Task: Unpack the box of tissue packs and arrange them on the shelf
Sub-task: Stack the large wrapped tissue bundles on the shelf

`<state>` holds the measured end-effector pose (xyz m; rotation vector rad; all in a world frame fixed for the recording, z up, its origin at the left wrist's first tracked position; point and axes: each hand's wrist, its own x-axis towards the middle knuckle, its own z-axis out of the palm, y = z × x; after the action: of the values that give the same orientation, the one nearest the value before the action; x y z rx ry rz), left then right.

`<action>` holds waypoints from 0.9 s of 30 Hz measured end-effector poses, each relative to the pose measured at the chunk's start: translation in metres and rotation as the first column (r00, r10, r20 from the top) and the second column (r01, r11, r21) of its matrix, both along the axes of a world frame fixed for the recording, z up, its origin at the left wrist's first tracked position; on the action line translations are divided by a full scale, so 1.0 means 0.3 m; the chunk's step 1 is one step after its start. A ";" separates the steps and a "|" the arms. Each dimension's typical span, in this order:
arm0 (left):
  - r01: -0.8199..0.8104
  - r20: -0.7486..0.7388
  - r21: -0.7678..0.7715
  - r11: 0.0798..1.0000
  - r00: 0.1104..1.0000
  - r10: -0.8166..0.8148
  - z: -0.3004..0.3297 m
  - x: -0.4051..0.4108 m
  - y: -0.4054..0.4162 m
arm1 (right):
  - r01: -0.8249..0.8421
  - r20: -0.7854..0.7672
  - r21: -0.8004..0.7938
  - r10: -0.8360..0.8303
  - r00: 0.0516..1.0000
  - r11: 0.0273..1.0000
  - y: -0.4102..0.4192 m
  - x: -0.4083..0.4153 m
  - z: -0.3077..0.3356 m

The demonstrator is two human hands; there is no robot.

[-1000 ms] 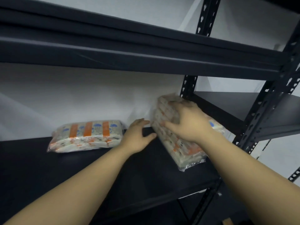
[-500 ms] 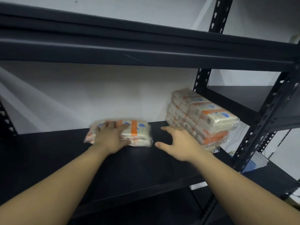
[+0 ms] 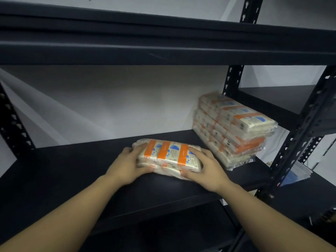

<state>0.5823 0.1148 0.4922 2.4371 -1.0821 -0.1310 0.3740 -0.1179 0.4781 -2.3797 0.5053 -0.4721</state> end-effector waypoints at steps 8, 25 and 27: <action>-0.057 -0.153 -0.612 0.789 0.987 -0.048 0.148 0.127 -0.106 | 0.127 0.289 -0.076 -0.100 0.952 0.989 0.006 -0.019 0.224; 0.083 -0.186 -0.811 0.579 0.902 -0.390 0.456 0.006 -0.851 | 0.444 0.454 -0.199 -0.319 0.832 0.874 -0.309 -0.248 0.539; 0.113 -0.150 -0.824 0.555 0.901 -0.407 0.462 0.007 -0.916 | 0.462 0.450 -0.199 -0.339 0.827 0.864 -0.347 -0.240 0.540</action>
<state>0.5845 -0.1599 0.6308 1.3534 -1.0364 -0.1034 0.3020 -0.2219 0.6401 -2.3517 0.7973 -1.2880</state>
